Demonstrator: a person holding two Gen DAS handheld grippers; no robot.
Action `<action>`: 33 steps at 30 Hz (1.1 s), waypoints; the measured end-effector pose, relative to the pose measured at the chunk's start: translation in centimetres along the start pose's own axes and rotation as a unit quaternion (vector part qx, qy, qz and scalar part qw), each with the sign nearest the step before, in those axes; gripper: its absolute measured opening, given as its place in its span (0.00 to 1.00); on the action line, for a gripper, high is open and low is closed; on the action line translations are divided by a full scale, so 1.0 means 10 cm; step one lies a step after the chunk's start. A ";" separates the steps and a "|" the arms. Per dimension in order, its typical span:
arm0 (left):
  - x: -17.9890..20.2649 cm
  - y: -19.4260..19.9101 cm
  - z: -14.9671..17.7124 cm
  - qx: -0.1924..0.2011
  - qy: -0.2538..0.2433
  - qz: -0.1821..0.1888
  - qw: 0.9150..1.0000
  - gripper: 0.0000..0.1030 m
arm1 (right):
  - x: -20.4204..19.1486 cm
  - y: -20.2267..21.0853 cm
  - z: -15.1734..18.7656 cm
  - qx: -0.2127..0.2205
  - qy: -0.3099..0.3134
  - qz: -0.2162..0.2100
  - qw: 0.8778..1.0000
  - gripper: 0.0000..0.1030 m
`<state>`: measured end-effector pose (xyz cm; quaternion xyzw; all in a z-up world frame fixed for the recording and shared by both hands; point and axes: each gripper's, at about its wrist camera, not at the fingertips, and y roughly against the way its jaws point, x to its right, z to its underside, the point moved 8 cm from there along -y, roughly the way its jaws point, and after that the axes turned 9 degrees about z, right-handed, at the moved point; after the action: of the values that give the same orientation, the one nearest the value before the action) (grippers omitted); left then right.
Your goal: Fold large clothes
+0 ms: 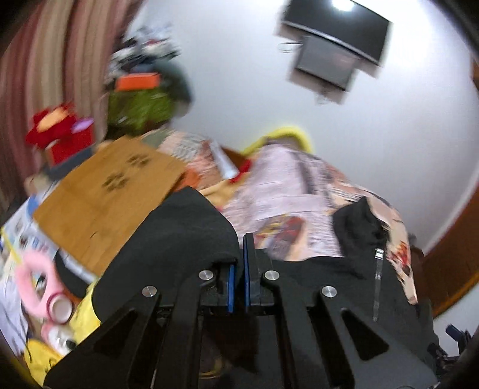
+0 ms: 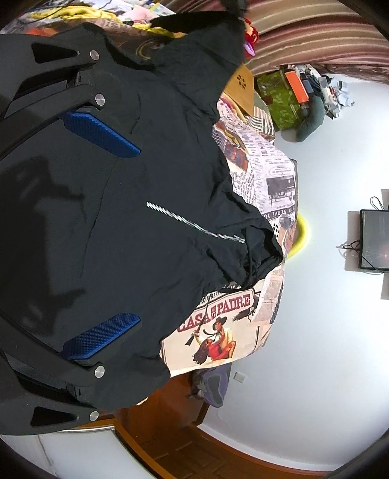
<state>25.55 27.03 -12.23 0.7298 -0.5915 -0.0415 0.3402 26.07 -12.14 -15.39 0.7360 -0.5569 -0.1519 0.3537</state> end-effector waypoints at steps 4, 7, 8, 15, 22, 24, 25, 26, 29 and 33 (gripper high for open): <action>0.69 -0.20 0.03 -0.020 -0.049 0.050 0.997 0.03 | 0.08 0.00 0.08 -0.004 0.001 -0.001 1.000 1.00; 1.10 -0.37 0.18 -0.044 -0.086 0.076 0.992 0.03 | 0.17 -0.02 0.15 -0.011 0.005 0.002 1.000 1.00; 1.27 -0.46 0.27 -0.058 -0.104 0.085 0.989 0.03 | 0.19 -0.03 0.17 -0.013 0.007 0.003 1.000 1.00; 1.87 -0.88 1.08 -0.157 -0.173 0.115 0.966 0.03 | 0.37 -0.11 0.38 -0.035 0.018 0.011 0.999 1.00; 2.14 -1.13 1.96 -0.259 -0.227 0.119 0.931 0.03 | 0.45 -0.17 0.52 -0.058 0.012 0.013 0.998 1.00; 2.15 -1.14 2.14 -0.274 -0.241 0.116 0.924 0.04 | 0.45 -0.18 0.54 -0.060 0.018 0.018 0.998 1.00; 2.15 -1.14 2.19 -0.278 -0.245 0.115 0.921 0.06 | 0.44 -0.18 0.54 -0.062 0.021 0.020 0.998 1.00; 2.14 -1.14 2.25 -0.284 -0.249 0.114 0.919 0.08 | 0.44 -0.19 0.55 -0.063 0.023 0.021 0.998 1.00; 2.11 -1.08 2.31 -0.298 -0.249 0.130 0.912 0.27 | 0.41 -0.20 0.54 -0.068 0.028 0.022 0.997 1.00; 2.12 -0.87 2.22 -0.300 -0.246 0.152 0.909 0.52 | 0.33 -0.16 0.48 -0.065 0.039 0.021 0.997 1.00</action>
<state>28.84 -1.18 -26.67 0.4617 -0.7199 -0.3427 0.3889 25.35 -16.67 -19.34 0.7052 -0.5471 -0.1516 0.4248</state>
